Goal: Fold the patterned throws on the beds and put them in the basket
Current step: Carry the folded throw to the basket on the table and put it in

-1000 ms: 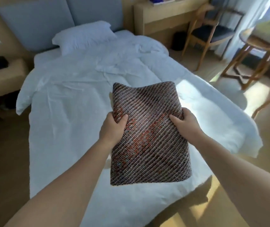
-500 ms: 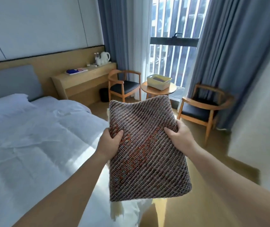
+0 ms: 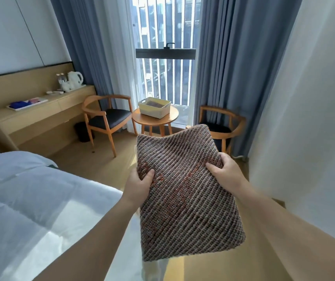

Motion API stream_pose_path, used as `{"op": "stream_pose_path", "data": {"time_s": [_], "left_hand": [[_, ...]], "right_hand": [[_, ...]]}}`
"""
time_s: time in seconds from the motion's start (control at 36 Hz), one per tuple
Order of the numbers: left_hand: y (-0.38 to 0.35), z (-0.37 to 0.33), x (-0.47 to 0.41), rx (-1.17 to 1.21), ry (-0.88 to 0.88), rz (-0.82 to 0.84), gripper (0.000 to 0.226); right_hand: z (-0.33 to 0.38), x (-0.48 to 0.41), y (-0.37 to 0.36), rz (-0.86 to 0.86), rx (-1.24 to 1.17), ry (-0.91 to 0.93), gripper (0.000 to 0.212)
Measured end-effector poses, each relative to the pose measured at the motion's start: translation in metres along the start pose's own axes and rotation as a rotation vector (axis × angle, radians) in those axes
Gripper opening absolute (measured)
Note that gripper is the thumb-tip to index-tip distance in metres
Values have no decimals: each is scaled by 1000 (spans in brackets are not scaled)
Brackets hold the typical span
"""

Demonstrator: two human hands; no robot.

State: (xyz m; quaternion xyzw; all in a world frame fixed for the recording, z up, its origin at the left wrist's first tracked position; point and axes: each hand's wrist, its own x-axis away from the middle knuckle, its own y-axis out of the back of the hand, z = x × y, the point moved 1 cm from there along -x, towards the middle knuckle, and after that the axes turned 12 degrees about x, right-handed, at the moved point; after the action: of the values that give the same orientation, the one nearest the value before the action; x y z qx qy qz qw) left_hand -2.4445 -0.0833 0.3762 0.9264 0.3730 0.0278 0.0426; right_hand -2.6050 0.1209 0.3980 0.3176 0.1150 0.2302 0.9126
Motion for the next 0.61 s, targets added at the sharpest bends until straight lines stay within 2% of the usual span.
{"op": "stream_pose_path", "data": {"time_s": [0.17,0.28,0.44,0.61], "left_hand": [[-24,-8,-103,20,-18,77,54],[-32,-14,-171,-78,2,112,62],[-57,-29,-240,-80,-54,122,45],[-83,-23,-305,-46,-43,109,32]], "right_hand": [[1,-87,4,-63,33,-43,35],[2,-139,8,-117,28,-67,38],[3,-203,11,-152,11,-52,29],[-14,-277,8,-115,-18,-46,32]]}}
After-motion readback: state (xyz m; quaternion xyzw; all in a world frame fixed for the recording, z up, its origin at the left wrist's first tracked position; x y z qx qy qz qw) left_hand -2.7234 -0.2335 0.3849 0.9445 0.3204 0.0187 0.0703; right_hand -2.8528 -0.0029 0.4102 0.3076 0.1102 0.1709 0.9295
